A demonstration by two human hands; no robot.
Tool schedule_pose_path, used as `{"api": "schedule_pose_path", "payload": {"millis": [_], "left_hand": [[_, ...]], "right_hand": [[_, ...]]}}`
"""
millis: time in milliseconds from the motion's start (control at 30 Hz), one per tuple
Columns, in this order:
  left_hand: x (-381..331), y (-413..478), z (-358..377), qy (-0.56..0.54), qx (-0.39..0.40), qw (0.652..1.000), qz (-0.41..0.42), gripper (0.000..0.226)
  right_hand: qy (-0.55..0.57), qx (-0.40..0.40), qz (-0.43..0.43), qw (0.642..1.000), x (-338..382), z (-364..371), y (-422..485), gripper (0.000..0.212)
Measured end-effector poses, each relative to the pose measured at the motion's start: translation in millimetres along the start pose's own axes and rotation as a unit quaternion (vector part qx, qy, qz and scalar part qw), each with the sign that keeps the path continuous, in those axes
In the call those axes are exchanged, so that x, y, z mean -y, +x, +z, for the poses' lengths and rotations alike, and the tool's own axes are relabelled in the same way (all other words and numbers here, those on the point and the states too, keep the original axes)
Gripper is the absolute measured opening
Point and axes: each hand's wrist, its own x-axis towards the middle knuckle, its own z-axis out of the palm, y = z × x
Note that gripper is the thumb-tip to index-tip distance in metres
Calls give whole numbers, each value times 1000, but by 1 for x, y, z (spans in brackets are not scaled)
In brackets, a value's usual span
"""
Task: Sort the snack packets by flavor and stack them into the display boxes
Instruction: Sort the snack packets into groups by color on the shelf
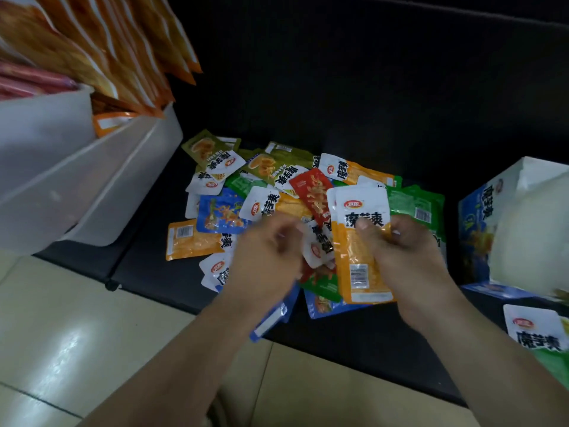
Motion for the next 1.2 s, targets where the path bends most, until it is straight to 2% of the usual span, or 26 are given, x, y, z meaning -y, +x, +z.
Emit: {"api": "schedule_pose_path", "payload": {"millis": [33,67,133,200,300,367,433,533,633,733,867,933,1033,1100,1167,1200], "left_hand": [[10,15,-7,64,-86,994,2,18],[21,30,-13,123,-138,983,-9,25],[32,49,-21,159,-132,975,-85,51],[43,60,-21,135,-119,977,-117,59],[43,55,-14,74,-120,985,-100,34],[33,42,-18,30,-131,988,-82,30],[26,30,-29,-52,-162,983,-65,16],[14,14,-49,-139,-191,971,-26,15],[-4,-3,-53,-144,-126,982,-8,9],[-20,-13,-38,-187,-57,980,-34,8],[-24,-17,-28,-237,-22,970,-60,15],[-27,-18,-24,-280,-17,954,-104,20],[-28,-18,-12,-382,-22,896,-224,26],[-32,-18,-5,-402,-5,883,-244,36],[-29,-17,1,-398,22,893,-211,43],[-25,-16,2,-357,27,915,-184,36]], "right_hand": [[-7,-14,-1,1000,-2,-1,2,24],[-4,-21,5,1000,-2,-2,3,24],[1,-20,26,999,-5,-1,5,20],[1,5,41,999,-8,0,5,12],[14,67,42,997,-9,2,3,20],[17,93,29,995,-8,1,1,19],[12,103,9,995,-6,-1,-1,16],[-45,128,-47,990,3,-4,-5,12],[-35,191,-77,978,18,4,-15,14],[-38,225,-89,970,26,11,-20,13],[-3,244,-69,967,25,14,-21,15],[32,240,-45,969,23,19,-21,18],[51,246,-29,967,15,27,-22,26],[37,241,-38,969,11,32,-26,24],[30,216,-43,975,6,32,-25,21],[24,199,-43,979,5,31,-24,18]]}}
